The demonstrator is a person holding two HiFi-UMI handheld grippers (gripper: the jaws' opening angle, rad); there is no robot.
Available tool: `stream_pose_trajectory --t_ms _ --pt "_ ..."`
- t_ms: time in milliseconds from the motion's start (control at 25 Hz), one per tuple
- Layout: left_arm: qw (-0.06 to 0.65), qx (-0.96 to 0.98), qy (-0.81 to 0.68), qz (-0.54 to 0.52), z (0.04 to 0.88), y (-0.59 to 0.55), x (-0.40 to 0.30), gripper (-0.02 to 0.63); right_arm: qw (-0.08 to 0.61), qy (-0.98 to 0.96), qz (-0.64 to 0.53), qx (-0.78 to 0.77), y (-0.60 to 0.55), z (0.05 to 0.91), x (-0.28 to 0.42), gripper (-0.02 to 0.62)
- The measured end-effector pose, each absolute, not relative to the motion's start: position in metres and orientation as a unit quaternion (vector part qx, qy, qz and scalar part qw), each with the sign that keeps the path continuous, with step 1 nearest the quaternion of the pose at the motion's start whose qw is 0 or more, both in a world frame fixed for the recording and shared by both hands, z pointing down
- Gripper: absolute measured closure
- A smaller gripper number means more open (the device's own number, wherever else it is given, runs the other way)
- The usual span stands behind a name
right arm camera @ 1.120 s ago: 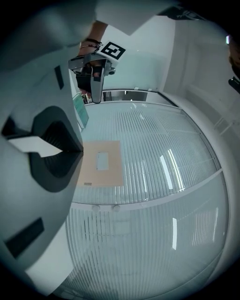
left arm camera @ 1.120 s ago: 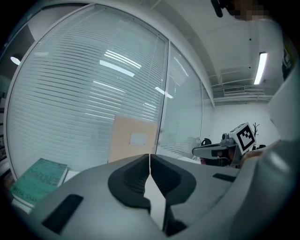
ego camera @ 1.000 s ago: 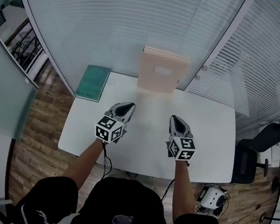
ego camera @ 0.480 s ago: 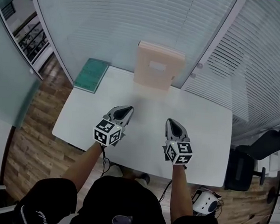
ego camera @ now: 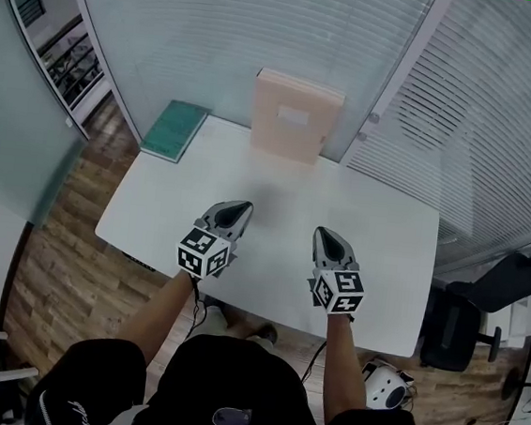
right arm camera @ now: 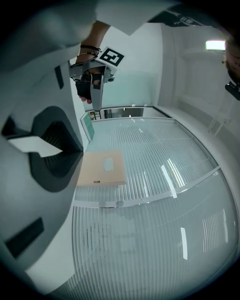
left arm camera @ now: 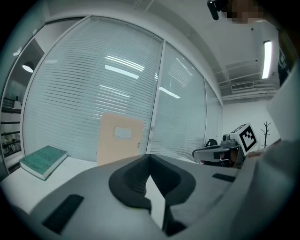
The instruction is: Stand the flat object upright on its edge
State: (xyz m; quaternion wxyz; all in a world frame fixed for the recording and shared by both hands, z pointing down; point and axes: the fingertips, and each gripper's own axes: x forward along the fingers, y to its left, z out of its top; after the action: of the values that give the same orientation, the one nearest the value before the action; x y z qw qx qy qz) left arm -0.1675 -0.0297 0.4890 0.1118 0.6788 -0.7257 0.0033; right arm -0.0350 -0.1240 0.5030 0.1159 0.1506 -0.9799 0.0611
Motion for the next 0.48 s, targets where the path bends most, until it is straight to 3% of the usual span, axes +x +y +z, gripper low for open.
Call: stream_pose_trajectory --t_ms 480 --pt "0.103 0.674 -0.731 0.013 0.485 -0.036 -0.156 0.586 0.113 -0.981 0.061 0.148 -0.132 0.500 -0.023 0.574"
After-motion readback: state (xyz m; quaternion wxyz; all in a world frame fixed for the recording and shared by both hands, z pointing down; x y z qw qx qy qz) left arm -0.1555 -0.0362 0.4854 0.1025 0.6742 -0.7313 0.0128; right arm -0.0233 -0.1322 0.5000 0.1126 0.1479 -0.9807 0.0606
